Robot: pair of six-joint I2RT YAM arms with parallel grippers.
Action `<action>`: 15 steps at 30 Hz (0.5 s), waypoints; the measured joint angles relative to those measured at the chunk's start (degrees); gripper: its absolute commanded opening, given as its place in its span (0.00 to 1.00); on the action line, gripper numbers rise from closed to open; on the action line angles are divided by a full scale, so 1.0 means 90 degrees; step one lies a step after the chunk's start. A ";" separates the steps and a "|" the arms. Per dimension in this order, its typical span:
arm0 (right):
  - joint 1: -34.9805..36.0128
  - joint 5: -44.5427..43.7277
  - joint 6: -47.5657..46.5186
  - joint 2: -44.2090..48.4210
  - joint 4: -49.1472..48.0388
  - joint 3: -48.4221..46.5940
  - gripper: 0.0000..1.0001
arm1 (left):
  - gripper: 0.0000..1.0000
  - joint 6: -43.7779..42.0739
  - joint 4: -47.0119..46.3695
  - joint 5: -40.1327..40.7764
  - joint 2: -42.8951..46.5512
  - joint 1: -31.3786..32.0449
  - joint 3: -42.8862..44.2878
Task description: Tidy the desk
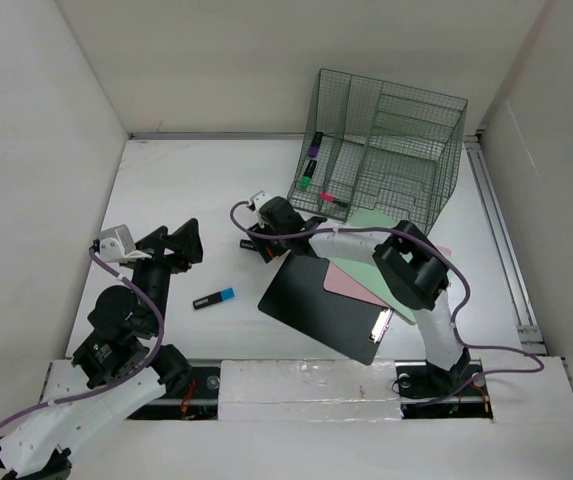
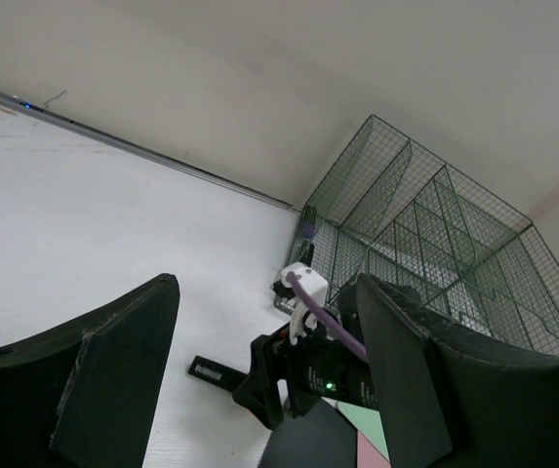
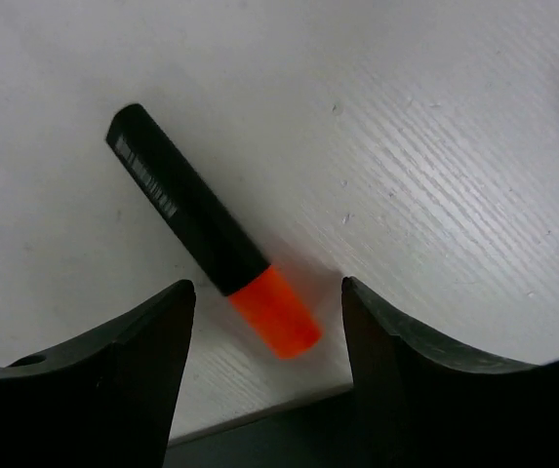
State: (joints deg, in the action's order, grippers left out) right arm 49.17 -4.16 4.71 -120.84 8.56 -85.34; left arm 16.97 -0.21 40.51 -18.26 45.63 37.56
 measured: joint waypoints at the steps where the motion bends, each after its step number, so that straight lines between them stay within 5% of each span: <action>1: 0.0024 -0.0109 -0.0010 -0.0078 0.0061 -0.0041 0.66 | 0.69 0.0000 0.0000 -0.0002 0.0000 0.0000 0.0000; 6: 0.0177 -0.0476 -0.0066 -0.0311 0.0204 -0.0296 0.62 | 0.70 -0.0002 -0.0002 -0.0051 -0.0032 0.0000 0.0000; 10: 0.0270 -0.0590 -0.0117 -0.0316 0.0221 -0.0308 0.29 | 0.69 -0.0005 0.0000 -0.0095 -0.0066 0.0000 0.0000; 15: 0.0311 -0.0653 -0.0165 -0.0316 0.0226 -0.0311 0.11 | 0.69 -0.0010 0.0002 -0.0119 -0.0068 0.0000 0.0000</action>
State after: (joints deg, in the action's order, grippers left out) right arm 51.96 -10.04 3.22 -123.68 10.59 -88.14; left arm 16.88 -0.19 39.44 -18.87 45.63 37.56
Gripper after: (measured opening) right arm 0.349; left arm 0.691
